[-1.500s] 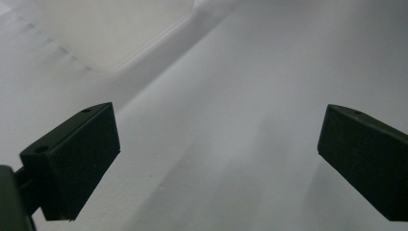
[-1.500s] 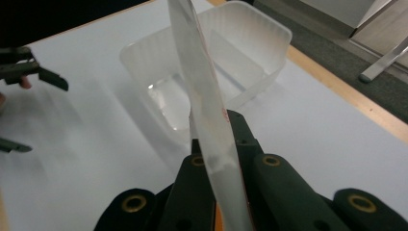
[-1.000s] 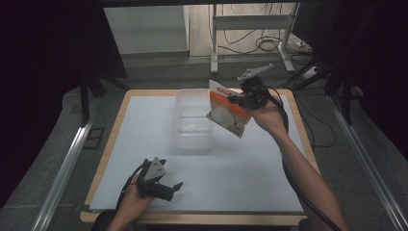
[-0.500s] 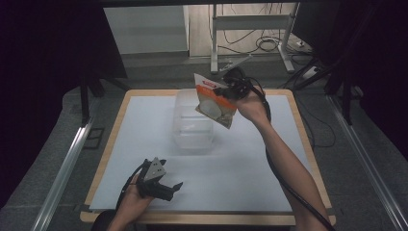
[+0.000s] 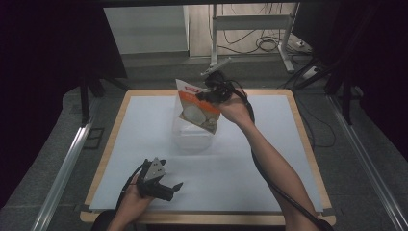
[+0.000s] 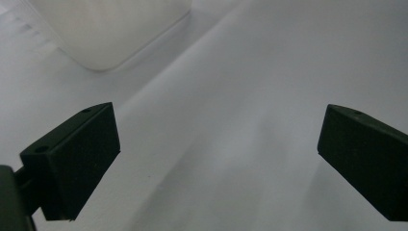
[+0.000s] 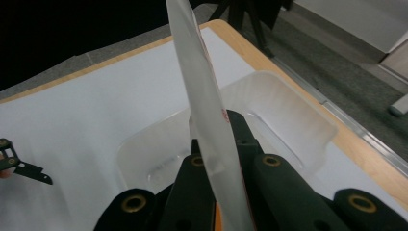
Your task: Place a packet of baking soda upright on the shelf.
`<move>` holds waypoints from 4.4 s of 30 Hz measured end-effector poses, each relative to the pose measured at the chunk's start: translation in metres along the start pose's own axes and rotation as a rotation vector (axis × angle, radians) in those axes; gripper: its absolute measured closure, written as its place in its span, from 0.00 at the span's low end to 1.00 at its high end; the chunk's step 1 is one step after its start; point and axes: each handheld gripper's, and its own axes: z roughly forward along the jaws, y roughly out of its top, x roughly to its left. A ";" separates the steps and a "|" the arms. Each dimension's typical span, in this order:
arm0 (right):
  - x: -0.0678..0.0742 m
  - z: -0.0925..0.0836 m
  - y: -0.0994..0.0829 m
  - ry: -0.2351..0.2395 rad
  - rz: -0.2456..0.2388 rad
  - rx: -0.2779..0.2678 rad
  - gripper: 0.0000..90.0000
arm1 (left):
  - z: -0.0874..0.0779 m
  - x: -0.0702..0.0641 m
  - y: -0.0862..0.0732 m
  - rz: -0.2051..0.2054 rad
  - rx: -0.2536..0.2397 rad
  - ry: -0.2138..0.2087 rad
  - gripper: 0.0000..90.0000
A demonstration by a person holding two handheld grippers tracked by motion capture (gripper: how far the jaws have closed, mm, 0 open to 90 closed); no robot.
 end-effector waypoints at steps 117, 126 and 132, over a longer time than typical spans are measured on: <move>0.004 0.031 -0.056 0.009 0.005 0.059 0.00 | 0.000 0.002 0.000 -0.055 -0.013 -0.046 0.00; 0.004 0.014 -0.060 0.001 -0.007 0.032 0.01 | 0.000 0.001 0.000 -0.025 -0.015 -0.033 0.00; 0.006 0.006 -0.063 -0.007 -0.018 0.028 0.01 | 0.000 0.001 0.000 -0.019 -0.018 -0.029 0.00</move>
